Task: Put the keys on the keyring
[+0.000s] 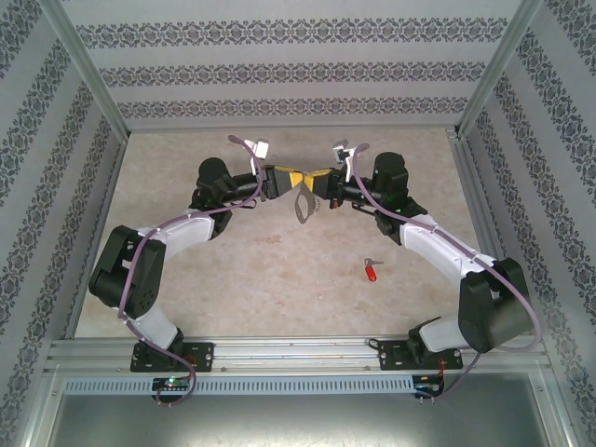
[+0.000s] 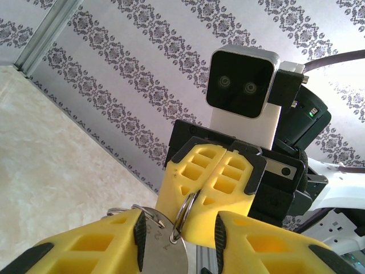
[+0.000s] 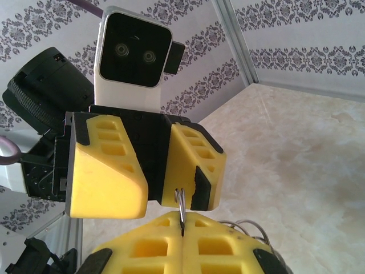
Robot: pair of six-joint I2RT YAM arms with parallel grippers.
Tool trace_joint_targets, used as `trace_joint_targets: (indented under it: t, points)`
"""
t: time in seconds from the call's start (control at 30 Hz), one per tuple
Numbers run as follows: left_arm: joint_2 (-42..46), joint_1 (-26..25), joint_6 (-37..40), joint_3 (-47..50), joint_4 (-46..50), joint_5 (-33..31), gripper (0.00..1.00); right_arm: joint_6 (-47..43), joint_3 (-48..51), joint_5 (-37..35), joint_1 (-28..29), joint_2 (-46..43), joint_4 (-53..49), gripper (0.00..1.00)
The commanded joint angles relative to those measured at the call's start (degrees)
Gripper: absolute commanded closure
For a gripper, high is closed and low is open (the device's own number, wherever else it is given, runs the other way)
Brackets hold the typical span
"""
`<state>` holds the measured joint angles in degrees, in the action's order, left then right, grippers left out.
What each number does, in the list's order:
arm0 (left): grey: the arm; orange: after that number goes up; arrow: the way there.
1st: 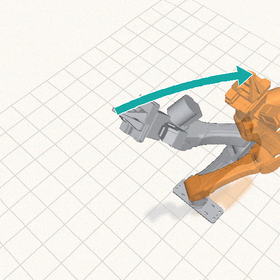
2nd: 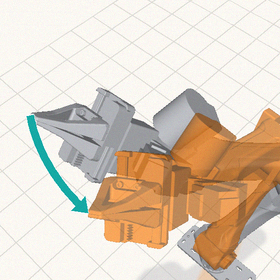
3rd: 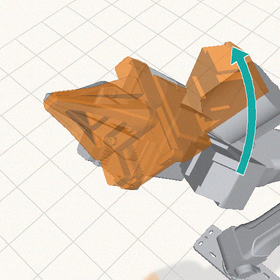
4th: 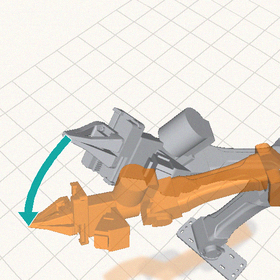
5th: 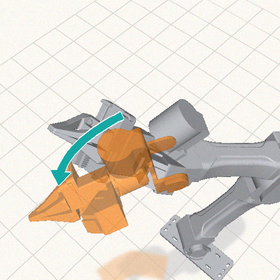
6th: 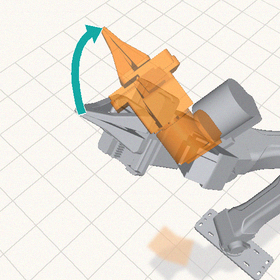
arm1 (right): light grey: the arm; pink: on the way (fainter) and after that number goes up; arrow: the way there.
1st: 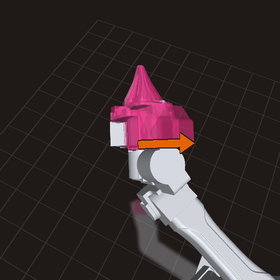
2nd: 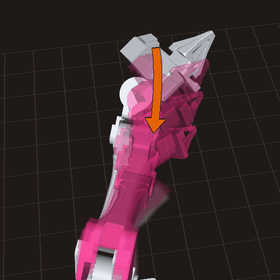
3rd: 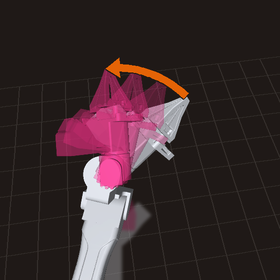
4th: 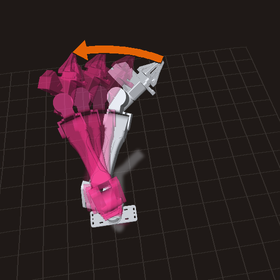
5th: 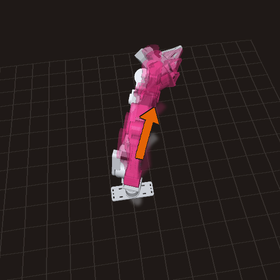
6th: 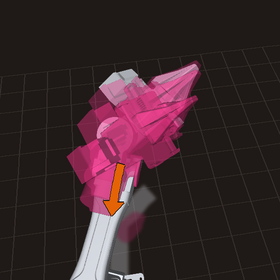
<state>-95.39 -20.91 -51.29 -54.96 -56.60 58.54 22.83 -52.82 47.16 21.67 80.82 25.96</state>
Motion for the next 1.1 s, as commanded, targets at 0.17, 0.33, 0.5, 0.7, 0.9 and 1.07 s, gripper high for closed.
trace_joint_targets:
  t: [0.17, 0.33, 0.5, 0.7, 0.9, 1.07]
  points:
    - [-1.61, 0.03, -1.47, -1.42, -5.65, 2.06, 0.66, -0.07, -1.98, -0.13, 0.75, 0.50, 1.00, 1.00]
    - [-3.02, 0.08, -2.89, -2.38, -7.36, 2.28, 0.69, -0.16, -2.07, -0.13, 0.82, 1.05, 1.12, 1.00]
    - [-4.33, -0.18, -3.90, -3.39, -8.70, 2.45, 0.78, -0.49, -2.04, -0.22, 0.75, 1.44, 1.11, 1.00]
    - [-4.93, -0.30, -3.69, -3.44, -8.97, 3.07, 0.99, -0.02, -1.26, -0.77, -0.27, 1.21, 1.42, 0.99]
    - [-5.24, -0.34, -1.73, -3.15, -8.22, 3.29, 1.00, 3.36, 2.04, -1.49, -4.31, -0.92, 4.35, 0.52]
    - [-4.78, -0.42, 2.98, -4.47, -3.35, 4.59, 1.00, 6.37, 5.98, -3.95, -8.69, -4.39, 5.41, 0.43]
